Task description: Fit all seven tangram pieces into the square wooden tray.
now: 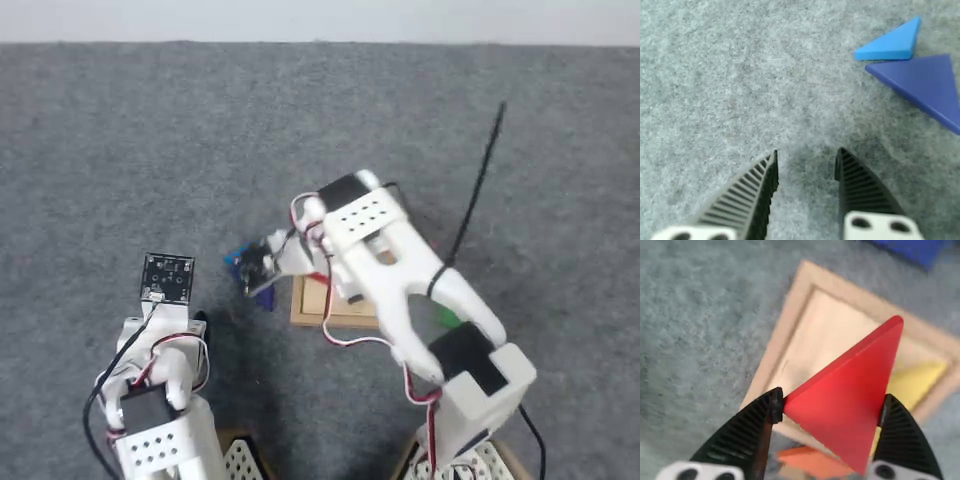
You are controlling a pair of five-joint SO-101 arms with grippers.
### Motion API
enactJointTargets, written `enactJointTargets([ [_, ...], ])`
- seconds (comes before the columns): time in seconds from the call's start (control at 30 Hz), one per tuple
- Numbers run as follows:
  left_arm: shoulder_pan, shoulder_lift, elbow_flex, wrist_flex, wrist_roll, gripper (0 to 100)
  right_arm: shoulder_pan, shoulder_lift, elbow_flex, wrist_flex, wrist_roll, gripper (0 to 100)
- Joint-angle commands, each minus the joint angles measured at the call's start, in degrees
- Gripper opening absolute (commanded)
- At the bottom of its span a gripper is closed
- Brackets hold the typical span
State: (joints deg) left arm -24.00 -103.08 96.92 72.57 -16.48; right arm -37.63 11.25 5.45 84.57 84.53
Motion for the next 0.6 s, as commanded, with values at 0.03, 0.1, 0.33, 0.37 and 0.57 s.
enactJointTargets([
  [0.03, 0.0, -1.1, -0.4, 0.3, -0.9, 19, -1.3, 0.6, -0.9, 1.0, 15.0, 24.8],
  [0.1, 0.0, -1.1, -0.4, 0.3, -0.9, 19, -1.0, 1.1, -1.9, 2.6, 23.2, 24.8],
  [0.33, 0.0, -1.1, -0.4, 0.3, -0.9, 19, 0.9, 1.8, -3.0, 0.0, 49.0, 25.1],
  [0.37, 0.0, -1.1, -0.4, 0.3, -0.9, 19, 1.2, 1.8, -3.0, -1.5, 49.6, 25.1],
  [0.57, 0.0, -1.1, -0.4, 0.3, -0.9, 19, 2.9, 1.8, -4.4, -8.4, 49.8, 28.4],
])
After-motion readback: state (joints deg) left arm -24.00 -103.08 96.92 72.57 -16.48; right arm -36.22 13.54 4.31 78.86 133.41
